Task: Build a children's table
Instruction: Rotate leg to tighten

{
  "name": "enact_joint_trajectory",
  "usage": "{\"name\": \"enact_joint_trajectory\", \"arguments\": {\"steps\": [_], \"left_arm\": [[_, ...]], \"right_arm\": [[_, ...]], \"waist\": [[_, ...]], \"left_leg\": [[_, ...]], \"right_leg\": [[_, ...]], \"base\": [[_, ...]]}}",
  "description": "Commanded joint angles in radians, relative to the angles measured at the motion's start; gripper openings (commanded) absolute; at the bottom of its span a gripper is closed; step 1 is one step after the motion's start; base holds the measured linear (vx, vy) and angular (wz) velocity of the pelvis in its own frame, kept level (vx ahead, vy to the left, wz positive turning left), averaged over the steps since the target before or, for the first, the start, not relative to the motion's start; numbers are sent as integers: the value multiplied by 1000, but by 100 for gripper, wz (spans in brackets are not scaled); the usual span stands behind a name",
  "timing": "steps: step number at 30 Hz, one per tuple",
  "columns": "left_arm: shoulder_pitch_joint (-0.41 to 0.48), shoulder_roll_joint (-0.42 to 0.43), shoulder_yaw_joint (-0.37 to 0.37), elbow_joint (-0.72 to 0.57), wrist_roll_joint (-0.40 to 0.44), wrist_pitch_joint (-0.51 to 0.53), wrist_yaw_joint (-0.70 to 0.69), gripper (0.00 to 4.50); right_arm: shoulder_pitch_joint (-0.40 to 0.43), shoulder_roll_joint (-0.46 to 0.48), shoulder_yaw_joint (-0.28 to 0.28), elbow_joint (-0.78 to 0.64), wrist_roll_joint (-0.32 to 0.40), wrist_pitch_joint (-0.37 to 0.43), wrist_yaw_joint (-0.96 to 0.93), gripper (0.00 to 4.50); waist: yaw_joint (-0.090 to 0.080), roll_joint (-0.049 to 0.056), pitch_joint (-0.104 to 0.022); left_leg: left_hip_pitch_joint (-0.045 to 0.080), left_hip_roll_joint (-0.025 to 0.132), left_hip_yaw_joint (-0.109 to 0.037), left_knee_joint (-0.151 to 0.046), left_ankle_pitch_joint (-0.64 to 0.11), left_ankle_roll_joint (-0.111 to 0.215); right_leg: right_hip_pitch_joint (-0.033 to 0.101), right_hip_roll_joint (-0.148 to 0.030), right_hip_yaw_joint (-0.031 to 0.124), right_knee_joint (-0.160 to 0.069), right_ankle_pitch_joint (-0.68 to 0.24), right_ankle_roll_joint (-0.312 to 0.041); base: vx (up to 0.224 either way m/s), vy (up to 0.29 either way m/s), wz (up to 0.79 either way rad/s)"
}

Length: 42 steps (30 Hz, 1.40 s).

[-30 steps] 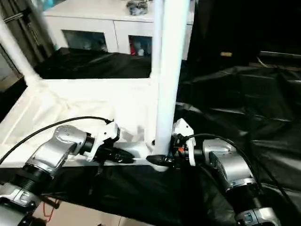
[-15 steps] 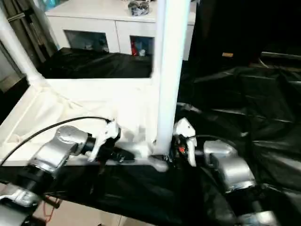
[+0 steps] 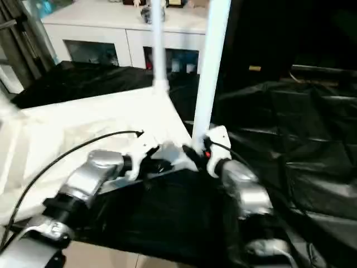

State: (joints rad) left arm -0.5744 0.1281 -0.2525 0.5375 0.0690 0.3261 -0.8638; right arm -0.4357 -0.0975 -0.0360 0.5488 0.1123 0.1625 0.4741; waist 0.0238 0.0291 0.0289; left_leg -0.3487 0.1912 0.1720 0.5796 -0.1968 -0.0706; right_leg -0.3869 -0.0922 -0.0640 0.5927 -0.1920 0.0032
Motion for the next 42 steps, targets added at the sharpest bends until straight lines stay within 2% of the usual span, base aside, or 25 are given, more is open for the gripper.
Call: {"name": "enact_joint_trajectory", "arguments": {"steps": [1,2,3,4,5,6,10,12,14,16,18,19,21,24,26,27,30,31,33,34,35,37,38,40,42], "left_arm": [[-22,-52,-20,25,-6,-16,69,0],[-19,-46,-18,14,-14,-15,49,0],[-16,-37,-18,3,-23,-20,25,0],[-14,-32,-17,-2,-27,-20,13,0],[-7,-12,-15,-21,-39,-28,-31,0],[-7,-12,-15,-21,-39,-28,-31,0],[2,11,-18,-29,-46,-40,-77,0],[11,53,-37,-32,-49,-67,-158,0],[16,109,-53,-45,-63,-92,-261,0],[17,128,-58,-48,-68,-101,-292,0],[17,155,-63,-52,-74,-114,-336,0],[17,163,-67,-54,-76,-120,-354,0],[17,179,-75,-60,-77,-125,-387,0],[15,196,-79,-63,-77,-128,-415,0],[9,210,-80,-51,-78,-140,-428,0],[8,211,-81,-49,-78,-141,-429,0],[6,217,-84,-40,-81,-148,-440,0],[6,218,-84,-39,-82,-150,-444,0],[5,220,-83,-34,-81,-153,-447,0],[5,220,-80,-31,-80,-154,-444,0],[5,220,-74,-28,-81,-153,-437,0],[10,216,-67,-31,-86,-142,-428,0],[16,212,-67,-34,-86,-137,-422,0],[19,190,-62,-35,-76,-115,-366,0],[12,162,-45,-27,-72,-92,-302,0]], "right_arm": [[11,85,84,27,27,31,73,325],[16,78,85,6,37,33,110,344],[19,67,97,-13,37,39,140,358],[22,58,108,-25,34,38,160,368],[34,28,144,-65,27,32,233,368],[34,28,144,-65,27,32,233,368],[49,-13,176,-110,40,32,325,368],[85,-97,216,-190,79,38,488,368],[112,-188,252,-247,105,57,650,368],[117,-213,261,-259,109,66,695,368],[118,-255,275,-263,101,67,761,368],[117,-269,278,-262,97,65,782,368],[114,-285,280,-266,98,78,811,368],[109,-294,283,-277,110,105,834,338],[105,-308,302,-285,119,117,860,317],[105,-310,304,-285,118,117,862,317],[107,-317,317,-293,118,123,875,288],[109,-318,318,-296,119,126,879,288],[112,-319,320,-303,120,135,894,259],[113,-319,322,-305,121,139,901,256],[116,-319,328,-307,120,143,910,251],[120,-316,338,-303,117,138,905,237],[122,-310,337,-298,116,138,893,224],[130,-283,326,-293,119,147,848,223],[130,-249,307,-277,117,147,786,219]], "waist": [[2,-11,-38],[2,-11,-39],[2,-17,-39],[5,-15,-39],[7,-3,-43],[7,-9,-43],[8,-8,-52],[14,-16,-54],[19,-16,-51],[22,-6,-48],[25,-5,-44],[28,1,-41],[34,-7,-43],[38,-4,-45],[39,12,-48],[36,2,-49],[40,4,-50],[40,-3,-50],[42,2,-50],[44,-10,-48],[44,1,-48],[45,-3,-48],[44,5,-47],[42,1,-47],[42,0,-44]], "left_leg": [[-6,28,-9,-81,-295,26],[-7,29,-9,-81,-286,27],[-8,30,-7,-80,-274,33],[-8,31,-8,-80,-265,35],[-8,30,-6,-77,-238,43],[-10,30,-6,-76,-227,48],[-14,28,-3,-64,-116,87],[-17,26,0,-57,-76,125],[-17,29,-1,-58,-83,144],[-15,33,0,-58,-109,145],[-12,37,1,-63,-152,121],[-9,39,1,-67,-186,108],[-4,41,1,-67,-196,90],[-7,39,-1,-67,-163,83],[-5,37,-2,-64,-145,81],[-6,36,0,-62,-139,86],[-7,35,1,-60,-131,93],[-8,35,1,-60,-128,95],[-8,36,0,-61,-131,93],[-10,36,0,-62,-130,94],[-7,37,0,-62,-140,89],[-6,37,0,-61,-140,85],[-7,36,0,-63,-152,79],[-8,35,0,-63,-153,76],[-7,35,0,-66,-178,71]], "right_leg": [[31,-49,38,-92,-365,-169],[32,-49,38,-90,-349,-173],[33,-48,38,-88,-321,-182],[35,-49,39,-85,-308,-187],[38,-48,39,-80,-249,-201],[40,-48,38,-80,-226,-206],[49,-46,37,-60,-52,-255],[54,-44,36,-53,16,-277],[52,-47,35,-53,7,-282],[49,-44,34,-54,-23,-284],[47,-44,32,-60,-87,-281],[44,-44,32,-64,-129,-277],[42,-48,36,-67,-167,-272],[45,-47,37,-58,-124,-273],[45,-46,36,-54,-80,-284],[47,-43,36,-53,-48,-290],[48,-46,35,-52,-46,-293],[49,-46,35,-53,-48,-292],[48,-46,34,-53,-70,-288],[49,-47,34,-51,-88,-283],[45,-48,35,-56,-113,-278],[45,-47,36,-55,-109,-276],[45,-47,35,-57,-115,-275],[47,-47,35,-57,-115,-274],[46,-48,35,-65,-174,-260]], "base": [[0,0,0],[0,0,0],[0,0,0],[0,0,0],[0,0,0],[0,0,0],[0,0,0],[0,0,0],[0,0,0],[0,0,0],[0,0,0],[0,0,0],[0,0,0],[0,0,0],[0,0,0],[0,0,0],[0,0,0],[0,0,0],[0,0,0],[0,0,0],[0,0,0],[0,0,0],[0,0,0],[0,0,0],[0,0,0]]}}
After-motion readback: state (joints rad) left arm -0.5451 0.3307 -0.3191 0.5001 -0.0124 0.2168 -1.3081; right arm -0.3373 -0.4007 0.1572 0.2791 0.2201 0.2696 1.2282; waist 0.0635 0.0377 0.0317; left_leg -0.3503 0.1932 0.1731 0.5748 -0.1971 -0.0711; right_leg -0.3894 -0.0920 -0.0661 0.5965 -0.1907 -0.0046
